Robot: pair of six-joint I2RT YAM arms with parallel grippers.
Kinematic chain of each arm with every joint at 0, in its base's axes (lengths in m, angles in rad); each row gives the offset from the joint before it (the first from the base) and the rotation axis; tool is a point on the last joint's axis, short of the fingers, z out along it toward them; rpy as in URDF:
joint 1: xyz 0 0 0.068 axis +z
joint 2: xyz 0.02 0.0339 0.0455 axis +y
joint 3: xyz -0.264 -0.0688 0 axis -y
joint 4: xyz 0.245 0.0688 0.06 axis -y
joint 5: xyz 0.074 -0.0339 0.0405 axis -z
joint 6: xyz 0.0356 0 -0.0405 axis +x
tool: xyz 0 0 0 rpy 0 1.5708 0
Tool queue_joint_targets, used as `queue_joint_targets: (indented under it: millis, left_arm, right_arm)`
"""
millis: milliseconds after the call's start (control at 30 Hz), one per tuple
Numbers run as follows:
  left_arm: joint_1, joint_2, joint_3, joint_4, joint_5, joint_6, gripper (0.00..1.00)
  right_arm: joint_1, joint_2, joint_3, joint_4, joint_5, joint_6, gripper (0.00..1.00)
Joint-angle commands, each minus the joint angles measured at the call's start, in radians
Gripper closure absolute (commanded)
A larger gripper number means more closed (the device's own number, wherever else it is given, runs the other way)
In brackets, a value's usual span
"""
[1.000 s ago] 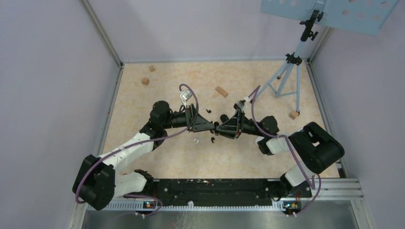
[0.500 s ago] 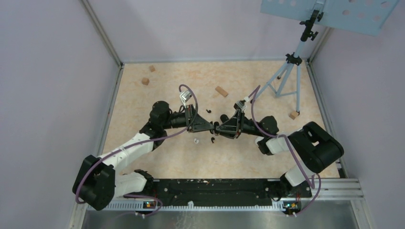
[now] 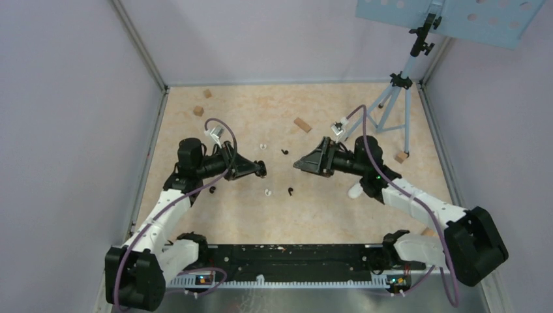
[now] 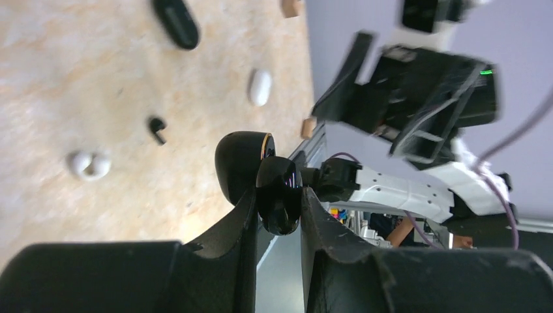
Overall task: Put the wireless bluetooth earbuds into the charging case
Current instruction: Pass from the right arm to the left
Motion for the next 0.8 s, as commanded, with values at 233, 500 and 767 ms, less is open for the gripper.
queue_joint_targets:
  millis: [233, 500, 767]
  left_arm:
    - [0.076, -0.039, 0.005, -0.228, 0.097, 0.207, 1.0]
    - [0.077, -0.172, 0.026, -0.286, 0.004, 0.276, 1.0]
    - [0.079, -0.136, 0.026, -0.276, 0.051, 0.251, 1.0]
  right_arm:
    - [0.156, 0.043, 0.333, -0.97, 0.615, -0.552, 0.34]
    - [0.277, 0.243, 0.414, -0.942, 0.745, -0.502, 0.59]
    - [0.294, 0.394, 0.454, -0.84, 0.76, -0.37, 0.65]
